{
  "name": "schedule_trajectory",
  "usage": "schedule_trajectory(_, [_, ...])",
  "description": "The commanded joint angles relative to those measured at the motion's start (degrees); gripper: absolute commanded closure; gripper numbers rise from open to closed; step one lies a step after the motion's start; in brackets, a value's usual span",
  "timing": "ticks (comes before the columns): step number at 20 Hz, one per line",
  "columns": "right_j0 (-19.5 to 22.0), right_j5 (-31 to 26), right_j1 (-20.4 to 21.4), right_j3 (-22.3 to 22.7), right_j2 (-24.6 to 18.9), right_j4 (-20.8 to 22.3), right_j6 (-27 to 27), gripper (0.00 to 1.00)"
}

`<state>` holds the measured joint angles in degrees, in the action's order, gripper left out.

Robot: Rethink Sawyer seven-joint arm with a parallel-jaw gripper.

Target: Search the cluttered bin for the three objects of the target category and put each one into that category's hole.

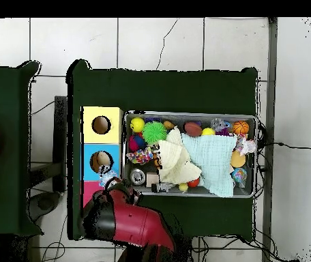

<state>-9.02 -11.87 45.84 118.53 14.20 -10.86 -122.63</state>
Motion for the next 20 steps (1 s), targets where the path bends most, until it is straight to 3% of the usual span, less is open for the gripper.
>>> schedule_trajectory(1, [-2.83,-2.08,-2.74,-4.27,-2.66,-0.09,-7.49,1.0])
schedule_trajectory(13, [-6.9,-5.45,-4.91,-8.17,0.18,-1.98,-9.16,1.0])
schedule_trajectory(20, [-8.06,-6.3,-4.51,-7.96,1.14,-2.13,-9.58,1.0])
